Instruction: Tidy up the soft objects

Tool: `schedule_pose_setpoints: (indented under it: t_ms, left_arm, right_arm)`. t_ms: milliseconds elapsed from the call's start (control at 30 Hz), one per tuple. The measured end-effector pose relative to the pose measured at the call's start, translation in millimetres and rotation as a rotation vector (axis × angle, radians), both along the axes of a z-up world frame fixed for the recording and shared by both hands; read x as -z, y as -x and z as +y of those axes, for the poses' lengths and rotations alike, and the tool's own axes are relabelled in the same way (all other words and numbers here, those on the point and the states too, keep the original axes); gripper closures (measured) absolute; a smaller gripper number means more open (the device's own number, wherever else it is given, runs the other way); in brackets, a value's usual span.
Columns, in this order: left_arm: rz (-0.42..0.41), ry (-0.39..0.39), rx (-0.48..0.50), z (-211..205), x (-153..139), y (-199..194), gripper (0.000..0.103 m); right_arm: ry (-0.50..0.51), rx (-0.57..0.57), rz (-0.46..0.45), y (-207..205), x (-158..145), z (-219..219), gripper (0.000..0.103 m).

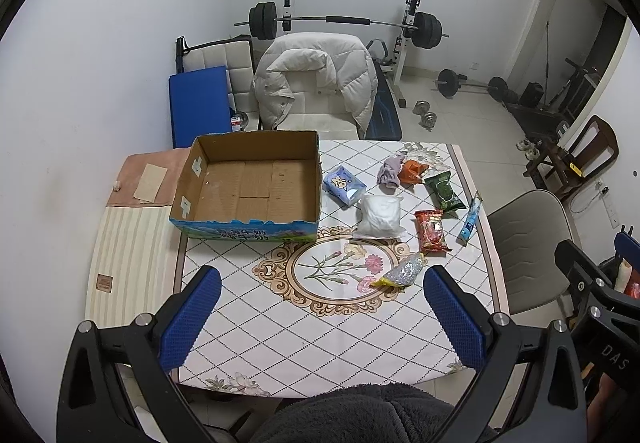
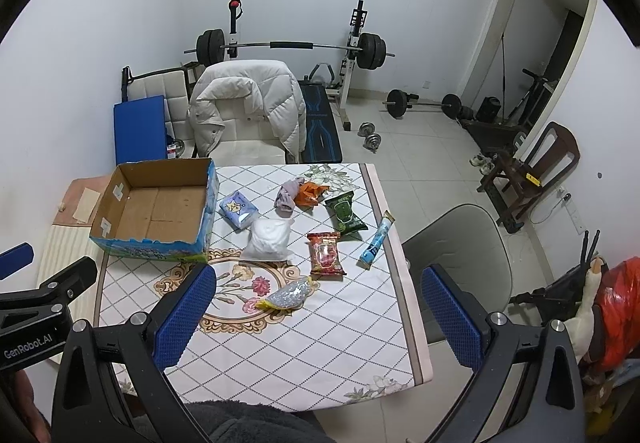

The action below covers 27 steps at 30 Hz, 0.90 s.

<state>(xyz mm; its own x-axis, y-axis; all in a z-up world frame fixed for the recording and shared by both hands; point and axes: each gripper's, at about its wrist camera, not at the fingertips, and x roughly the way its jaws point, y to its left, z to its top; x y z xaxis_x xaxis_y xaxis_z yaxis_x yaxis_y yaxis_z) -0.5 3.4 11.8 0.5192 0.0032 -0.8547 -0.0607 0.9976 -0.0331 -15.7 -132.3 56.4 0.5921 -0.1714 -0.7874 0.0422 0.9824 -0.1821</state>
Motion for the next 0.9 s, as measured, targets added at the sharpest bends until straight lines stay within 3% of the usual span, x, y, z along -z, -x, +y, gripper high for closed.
schedule_pose_setpoints:
  t_ms: [200, 367, 500, 567, 667, 800, 900]
  left_arm:
    - [0.007, 0.001, 0.008, 2.5, 13.5, -11.8, 0.0]
    - [0.059, -0.016, 0.056, -11.2, 55.7, -66.0, 0.0]
    - [0.171, -0.052, 0.143, -34.3, 117.9, -132.8, 0.0]
    - [0.288, 0.019, 0.162, -43.0, 160.4, -174.0, 0.0]
    - [0.459, 0.09, 0.165, -64.0, 231.0, -232.9, 0.0]
    - [0.607, 0.125, 0.155, -95.3, 310.8, -285.2, 0.0]
    - [0.707, 0.122, 0.168, -115.4, 360.8, -307.3, 0.0]
  right_arm:
    - [-0.051, 0.01, 0.041, -17.7, 12.7, -12.3, 0.0]
    - [-0.094, 0.056, 0.129, -64.0, 49.4, -53.7, 0.0]
    - [-0.134, 0.095, 0.267, -129.0, 122.7, -96.4, 0.0]
    - [-0.148, 0.101, 0.336, -161.4, 168.8, -114.1, 0.0]
    - [-0.198, 0.119, 0.477, -213.8, 261.1, -139.1, 0.0]
    - [-0.224, 0.146, 0.586, -258.7, 353.4, -155.4, 0.0]
    - [-0.251, 0.161, 0.651, -279.7, 402.1, -158.7, 0.0]
